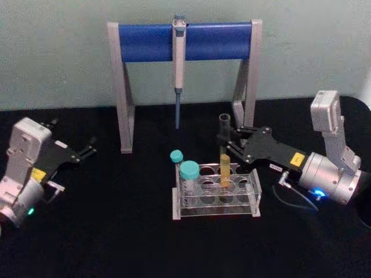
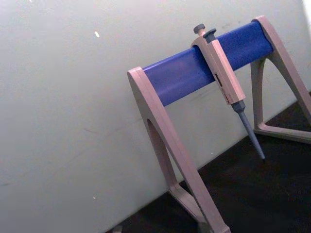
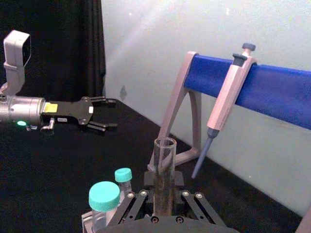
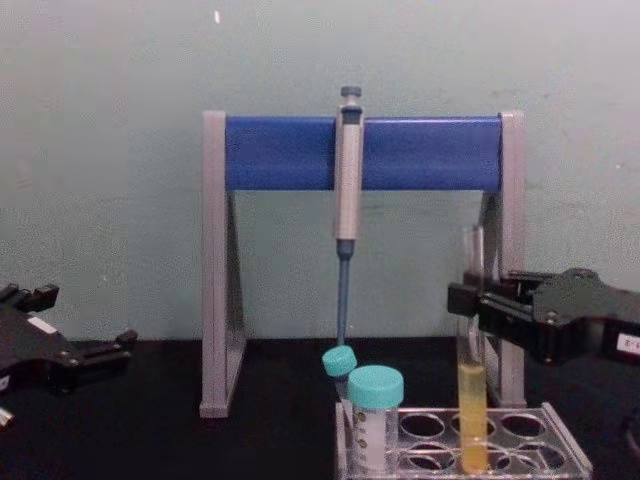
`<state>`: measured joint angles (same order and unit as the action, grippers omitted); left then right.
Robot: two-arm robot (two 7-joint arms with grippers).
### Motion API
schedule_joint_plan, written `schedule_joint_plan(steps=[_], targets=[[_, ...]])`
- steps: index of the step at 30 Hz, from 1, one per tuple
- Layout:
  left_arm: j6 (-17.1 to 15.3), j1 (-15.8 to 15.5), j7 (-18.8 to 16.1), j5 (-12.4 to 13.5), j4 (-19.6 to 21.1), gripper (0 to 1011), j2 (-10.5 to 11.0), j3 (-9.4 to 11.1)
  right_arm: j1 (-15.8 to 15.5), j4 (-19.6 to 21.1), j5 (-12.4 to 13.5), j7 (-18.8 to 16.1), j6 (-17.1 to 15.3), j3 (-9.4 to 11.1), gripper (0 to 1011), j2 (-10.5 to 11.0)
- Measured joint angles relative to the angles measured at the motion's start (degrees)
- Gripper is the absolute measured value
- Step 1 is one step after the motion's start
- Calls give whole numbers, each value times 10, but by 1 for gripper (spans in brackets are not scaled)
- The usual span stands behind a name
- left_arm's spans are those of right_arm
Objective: Pick up the test tube from the test tube rack, shake it, then place it back into the test tube rack.
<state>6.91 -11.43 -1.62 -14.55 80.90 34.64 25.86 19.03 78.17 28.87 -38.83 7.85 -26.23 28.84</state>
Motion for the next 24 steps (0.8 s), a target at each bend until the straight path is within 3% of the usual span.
schedule_joint_plan(steps=[24], targets=[[0,0,0,0,0,1001,0,0,6,-16,-12,4,-18,-10,229,-6]])
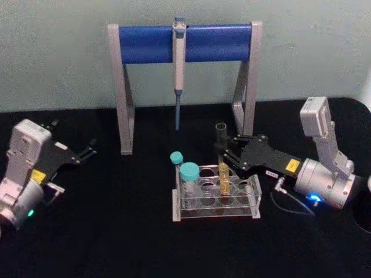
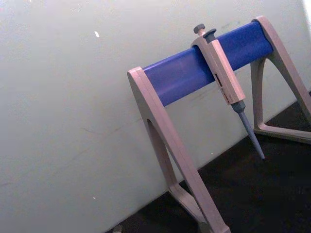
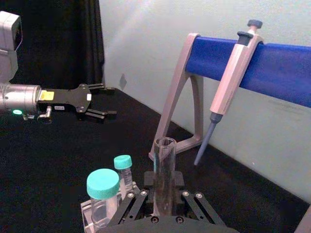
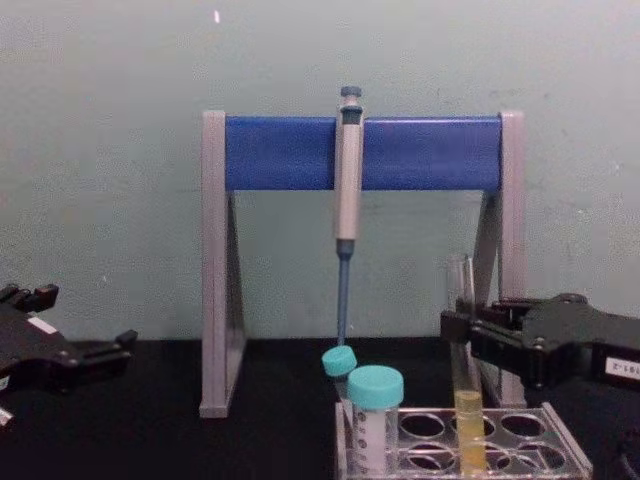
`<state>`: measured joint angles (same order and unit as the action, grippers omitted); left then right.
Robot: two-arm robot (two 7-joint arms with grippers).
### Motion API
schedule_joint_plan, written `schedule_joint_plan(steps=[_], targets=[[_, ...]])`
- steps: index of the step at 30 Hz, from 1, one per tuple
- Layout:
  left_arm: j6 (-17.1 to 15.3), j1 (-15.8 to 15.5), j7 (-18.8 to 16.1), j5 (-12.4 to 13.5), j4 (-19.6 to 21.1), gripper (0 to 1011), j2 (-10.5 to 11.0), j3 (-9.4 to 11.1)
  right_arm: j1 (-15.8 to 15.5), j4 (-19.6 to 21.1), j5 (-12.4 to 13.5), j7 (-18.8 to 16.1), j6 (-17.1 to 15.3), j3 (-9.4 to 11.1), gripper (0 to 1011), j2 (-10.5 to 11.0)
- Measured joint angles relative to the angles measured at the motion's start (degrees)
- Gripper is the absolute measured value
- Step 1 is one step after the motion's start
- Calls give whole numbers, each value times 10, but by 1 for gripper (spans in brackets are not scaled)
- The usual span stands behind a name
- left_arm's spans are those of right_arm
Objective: Pick up the test tube from the test tube rack, shake it, then place it back into the test tube rack.
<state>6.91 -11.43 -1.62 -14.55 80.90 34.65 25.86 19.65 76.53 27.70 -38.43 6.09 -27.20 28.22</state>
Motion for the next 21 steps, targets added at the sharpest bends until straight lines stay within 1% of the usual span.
schedule_joint_plan(steps=[21], targets=[[0,0,0,0,0,1001,0,0,-1,-1,0,1,-4,0,229,1]])
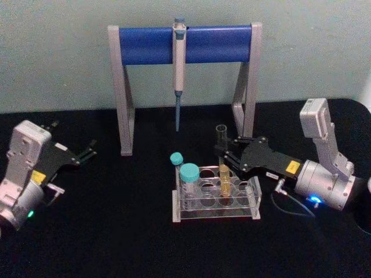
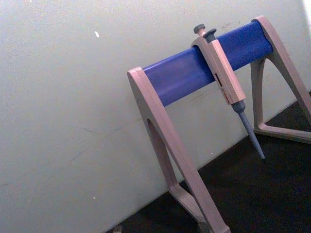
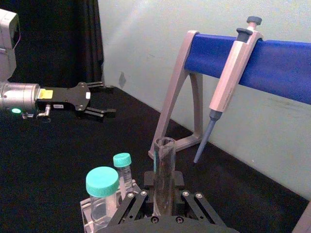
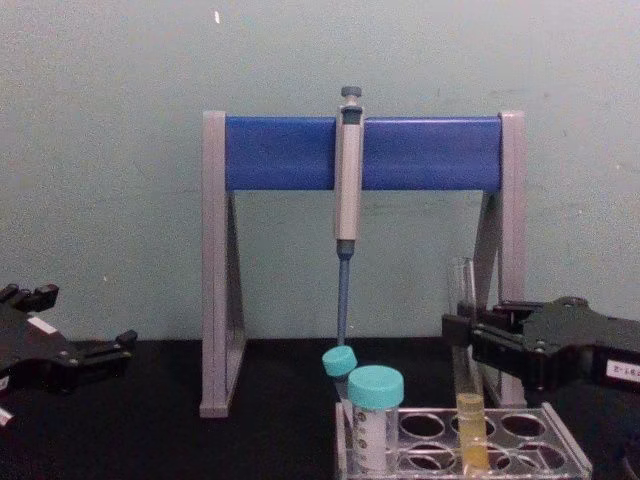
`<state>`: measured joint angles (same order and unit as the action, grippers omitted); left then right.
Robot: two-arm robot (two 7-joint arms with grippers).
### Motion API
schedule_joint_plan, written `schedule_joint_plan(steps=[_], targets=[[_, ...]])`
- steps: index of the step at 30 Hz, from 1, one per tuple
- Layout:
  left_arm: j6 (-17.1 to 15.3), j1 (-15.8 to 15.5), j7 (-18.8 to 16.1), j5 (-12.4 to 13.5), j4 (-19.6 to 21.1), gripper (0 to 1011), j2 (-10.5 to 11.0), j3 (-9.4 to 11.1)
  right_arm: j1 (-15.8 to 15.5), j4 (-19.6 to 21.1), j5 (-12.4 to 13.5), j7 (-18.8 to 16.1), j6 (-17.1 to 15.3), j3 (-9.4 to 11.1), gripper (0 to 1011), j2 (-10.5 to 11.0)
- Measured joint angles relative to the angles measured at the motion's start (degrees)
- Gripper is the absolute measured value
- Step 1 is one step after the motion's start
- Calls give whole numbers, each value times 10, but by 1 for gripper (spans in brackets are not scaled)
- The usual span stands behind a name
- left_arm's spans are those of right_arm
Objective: Pick up the test tube from the test tube rack, shake it, then place it back into the test tube rack.
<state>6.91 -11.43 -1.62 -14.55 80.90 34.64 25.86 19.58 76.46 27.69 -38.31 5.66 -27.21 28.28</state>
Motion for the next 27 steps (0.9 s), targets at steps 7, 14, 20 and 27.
schedule_joint_plan(steps=[7,14,20,27], targets=[[0,0,0,0,0,1001,0,0,0,0,0,0,0,0,229,0],[0,0,0,0,0,1001,0,0,0,0,0,-1,0,0,306,0],[0,0,0,0,0,1001,0,0,0,0,0,-1,0,0,502,0],[0,0,0,0,0,1001,0,0,0,0,0,-1,1,0,702,0]])
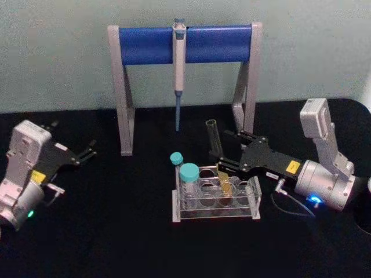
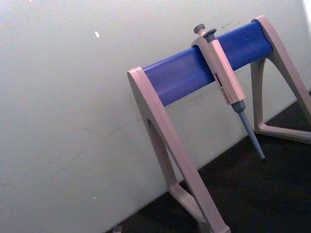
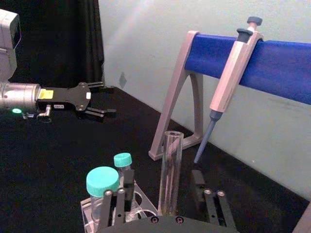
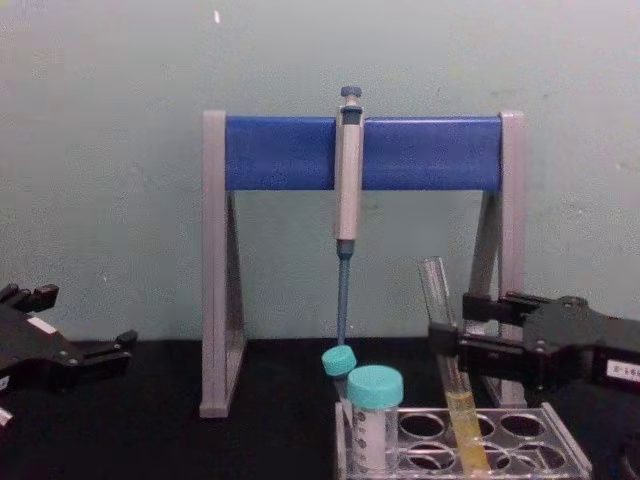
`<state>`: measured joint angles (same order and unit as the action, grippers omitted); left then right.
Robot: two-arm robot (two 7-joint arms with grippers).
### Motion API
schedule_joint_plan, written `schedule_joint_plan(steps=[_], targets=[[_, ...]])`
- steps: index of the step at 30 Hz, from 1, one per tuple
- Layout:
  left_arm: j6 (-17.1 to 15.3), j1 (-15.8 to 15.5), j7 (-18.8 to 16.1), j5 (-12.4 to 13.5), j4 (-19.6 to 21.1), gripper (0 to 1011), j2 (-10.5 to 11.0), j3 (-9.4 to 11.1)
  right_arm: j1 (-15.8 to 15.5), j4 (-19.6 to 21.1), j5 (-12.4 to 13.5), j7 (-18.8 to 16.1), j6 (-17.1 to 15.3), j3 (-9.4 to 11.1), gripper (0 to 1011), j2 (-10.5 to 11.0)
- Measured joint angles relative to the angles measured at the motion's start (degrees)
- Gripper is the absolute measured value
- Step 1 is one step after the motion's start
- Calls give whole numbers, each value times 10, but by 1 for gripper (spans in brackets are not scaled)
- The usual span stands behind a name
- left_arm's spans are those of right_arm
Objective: Pick up the test tube from the test tube rack, shake it, then place it back into the test tube rack.
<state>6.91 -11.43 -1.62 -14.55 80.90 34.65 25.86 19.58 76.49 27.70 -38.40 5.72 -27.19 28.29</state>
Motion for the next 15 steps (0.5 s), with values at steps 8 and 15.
schedule_joint_plan(steps=[8,15], targets=[[0,0,0,0,0,1001,0,0,0,0,0,0,0,0,919,0],[0,0,0,0,0,1001,0,0,0,0,0,0,0,0,1000,0]])
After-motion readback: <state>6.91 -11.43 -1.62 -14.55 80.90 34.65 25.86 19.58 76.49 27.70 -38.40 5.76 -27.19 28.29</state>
